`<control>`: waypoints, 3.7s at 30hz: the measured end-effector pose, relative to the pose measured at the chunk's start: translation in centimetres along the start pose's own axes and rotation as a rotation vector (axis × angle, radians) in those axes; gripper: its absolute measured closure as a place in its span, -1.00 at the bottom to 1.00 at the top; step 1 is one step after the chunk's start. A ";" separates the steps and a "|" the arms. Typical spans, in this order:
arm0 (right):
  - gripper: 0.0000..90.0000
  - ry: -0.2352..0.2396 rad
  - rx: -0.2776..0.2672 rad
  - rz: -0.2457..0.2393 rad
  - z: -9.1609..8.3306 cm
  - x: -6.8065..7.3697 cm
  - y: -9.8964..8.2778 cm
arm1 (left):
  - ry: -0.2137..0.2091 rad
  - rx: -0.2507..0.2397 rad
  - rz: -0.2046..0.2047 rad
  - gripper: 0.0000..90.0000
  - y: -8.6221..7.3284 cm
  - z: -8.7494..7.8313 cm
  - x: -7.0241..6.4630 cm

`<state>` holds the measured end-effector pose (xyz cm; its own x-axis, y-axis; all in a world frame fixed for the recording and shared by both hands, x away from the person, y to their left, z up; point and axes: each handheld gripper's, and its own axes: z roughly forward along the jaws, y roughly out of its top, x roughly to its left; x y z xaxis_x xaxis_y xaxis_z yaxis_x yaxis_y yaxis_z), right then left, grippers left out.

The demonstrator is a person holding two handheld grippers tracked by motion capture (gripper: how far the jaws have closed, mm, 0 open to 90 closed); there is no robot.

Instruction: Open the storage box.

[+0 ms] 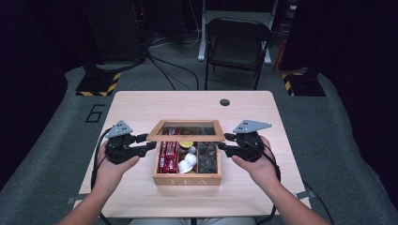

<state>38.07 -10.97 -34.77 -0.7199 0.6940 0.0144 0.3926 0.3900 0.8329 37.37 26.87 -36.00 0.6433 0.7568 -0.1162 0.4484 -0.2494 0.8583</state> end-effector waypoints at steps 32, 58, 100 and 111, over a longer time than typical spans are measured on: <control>0.21 -0.066 -0.018 -0.010 2.0 -1.7 2.0 | -0.002 -0.022 -0.021 0.17 2.8 0.3 1.3; 0.32 -0.088 -0.053 0.000 3.0 -2.9 2.6 | 0.069 -0.037 0.015 0.13 2.8 2.9 2.2; 0.27 -0.146 -0.092 0.055 7.3 -5.5 2.9 | 0.091 -0.070 -0.013 0.34 5.4 4.0 4.0; 0.33 -0.146 -0.088 0.051 7.6 -6.0 3.3 | 0.089 -0.079 -0.038 0.27 5.5 4.6 4.6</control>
<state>48.00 -9.29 -36.33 -0.6070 0.7945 -0.0174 0.3704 0.3022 0.8784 45.62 26.21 -34.09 0.5673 0.8165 -0.1071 0.4186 -0.1739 0.8914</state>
